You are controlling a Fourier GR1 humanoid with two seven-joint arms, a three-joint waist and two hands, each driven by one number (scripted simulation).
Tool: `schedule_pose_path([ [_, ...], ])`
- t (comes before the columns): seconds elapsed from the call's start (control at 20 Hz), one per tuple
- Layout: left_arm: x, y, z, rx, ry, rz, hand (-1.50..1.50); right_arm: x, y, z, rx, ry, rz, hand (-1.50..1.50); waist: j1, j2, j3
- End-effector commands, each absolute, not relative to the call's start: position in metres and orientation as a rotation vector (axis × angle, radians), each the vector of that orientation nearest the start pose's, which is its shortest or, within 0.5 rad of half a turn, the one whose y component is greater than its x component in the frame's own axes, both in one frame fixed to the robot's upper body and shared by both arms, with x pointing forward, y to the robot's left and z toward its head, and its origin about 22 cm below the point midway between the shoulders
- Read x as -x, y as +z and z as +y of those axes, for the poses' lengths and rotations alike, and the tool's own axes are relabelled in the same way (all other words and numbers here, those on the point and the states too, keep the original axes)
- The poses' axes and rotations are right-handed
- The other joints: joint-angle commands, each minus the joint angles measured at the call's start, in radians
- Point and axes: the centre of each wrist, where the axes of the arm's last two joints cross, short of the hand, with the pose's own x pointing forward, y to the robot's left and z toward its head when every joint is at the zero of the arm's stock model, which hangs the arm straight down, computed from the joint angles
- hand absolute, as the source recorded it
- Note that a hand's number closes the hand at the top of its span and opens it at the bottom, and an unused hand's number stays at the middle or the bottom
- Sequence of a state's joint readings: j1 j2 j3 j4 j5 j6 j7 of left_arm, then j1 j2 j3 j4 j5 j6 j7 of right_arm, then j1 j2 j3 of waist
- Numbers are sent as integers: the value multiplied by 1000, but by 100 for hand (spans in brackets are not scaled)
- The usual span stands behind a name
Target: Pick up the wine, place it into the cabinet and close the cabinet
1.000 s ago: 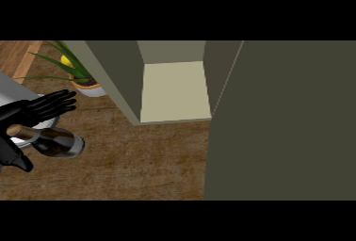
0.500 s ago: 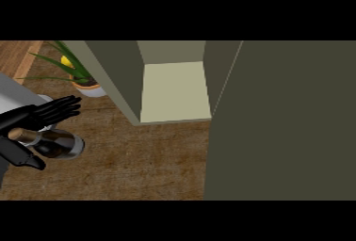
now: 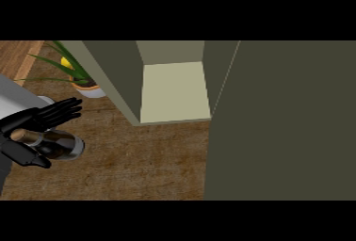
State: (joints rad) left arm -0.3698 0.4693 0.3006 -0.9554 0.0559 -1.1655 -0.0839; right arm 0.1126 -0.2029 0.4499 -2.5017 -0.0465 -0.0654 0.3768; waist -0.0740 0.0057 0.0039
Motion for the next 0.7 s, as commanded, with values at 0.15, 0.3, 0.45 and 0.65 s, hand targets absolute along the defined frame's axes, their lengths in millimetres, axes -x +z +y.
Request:
schedule_pose_path([
  [0.15, -292, -25, 411, 764, -543, -1234, -150, -94, 200, -191, -414, 313, -1979, -150, -1, 6, -13],
  [0.3, -294, -31, 407, 802, -531, -1199, -150, -97, 196, -188, -422, 311, -1959, -150, 0, 5, -12],
  [0.45, -296, -29, 414, 805, -510, -1200, -150, -94, 200, -192, -418, 335, -1961, -150, -14, 7, -13],
  [0.65, -295, -48, 386, 849, -509, -1168, -150, -99, 197, -190, -401, 334, -1947, -150, 2, 6, -13],
])
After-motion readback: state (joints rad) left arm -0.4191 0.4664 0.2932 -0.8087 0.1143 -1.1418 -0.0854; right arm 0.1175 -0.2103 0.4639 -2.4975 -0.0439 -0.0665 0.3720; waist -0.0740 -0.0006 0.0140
